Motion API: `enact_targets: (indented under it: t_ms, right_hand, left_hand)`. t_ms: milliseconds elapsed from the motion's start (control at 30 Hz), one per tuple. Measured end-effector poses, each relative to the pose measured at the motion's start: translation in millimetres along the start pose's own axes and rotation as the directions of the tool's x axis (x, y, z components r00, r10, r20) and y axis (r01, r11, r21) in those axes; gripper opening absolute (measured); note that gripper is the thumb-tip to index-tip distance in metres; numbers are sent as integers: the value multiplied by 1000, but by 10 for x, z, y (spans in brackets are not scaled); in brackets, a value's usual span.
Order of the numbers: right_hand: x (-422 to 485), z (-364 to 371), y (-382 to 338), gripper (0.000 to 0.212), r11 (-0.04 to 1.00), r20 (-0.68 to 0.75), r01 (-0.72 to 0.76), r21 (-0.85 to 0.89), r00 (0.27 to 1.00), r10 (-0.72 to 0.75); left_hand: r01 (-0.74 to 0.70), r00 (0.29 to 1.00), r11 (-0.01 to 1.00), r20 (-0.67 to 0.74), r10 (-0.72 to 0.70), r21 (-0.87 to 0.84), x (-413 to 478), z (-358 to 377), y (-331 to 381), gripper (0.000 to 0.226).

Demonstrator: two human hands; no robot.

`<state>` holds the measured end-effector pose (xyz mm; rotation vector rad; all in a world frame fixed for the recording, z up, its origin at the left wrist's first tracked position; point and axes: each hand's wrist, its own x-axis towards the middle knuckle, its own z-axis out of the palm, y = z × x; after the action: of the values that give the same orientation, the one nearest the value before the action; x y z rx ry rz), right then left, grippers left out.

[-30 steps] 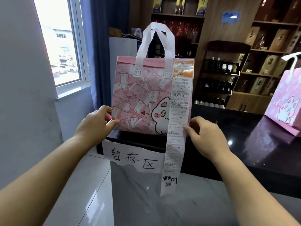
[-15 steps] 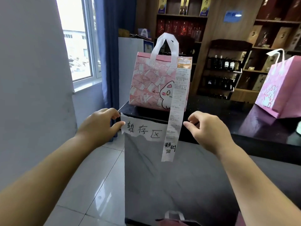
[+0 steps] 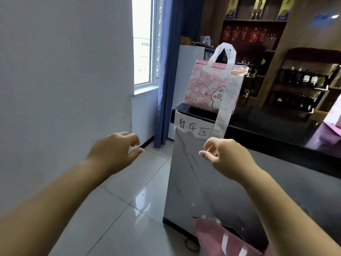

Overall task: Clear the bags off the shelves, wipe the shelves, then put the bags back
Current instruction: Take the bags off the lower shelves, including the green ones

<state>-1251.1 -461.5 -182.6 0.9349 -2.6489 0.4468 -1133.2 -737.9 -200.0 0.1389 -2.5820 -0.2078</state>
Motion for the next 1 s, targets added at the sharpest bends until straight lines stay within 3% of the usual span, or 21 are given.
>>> enact_targets:
  t_ms: [200,467,700,867,1000]
  right_hand:
    - [-438,-5,-448,27,977,55,210,48,976,-212]
    - [-1277,-73,-1339,31,872,124,451,189,870,-477]
    - [-2056,-158,-2464,31,730,168,608,313,721,-673]
    - [-2689,-315,-3355,32,602,111,698,387,613,-782]
    - [-3340,-371,-4078,30,540,93,705,459,566,-819]
  left_hand:
    - [174,985,975,-21,-173,139,-1122,-465,128,29]
    - [431,895,864,-4,-445,259,-2844,-1250,567,24]
    - [662,728,662,-92,-680,352,-4331,-2184,730,22]
    - [781,590,504,-171,-789,369,-5458,-2929,834,24]
    - [835,507,409,-224,-832,369,-6389,-3450,953,23]
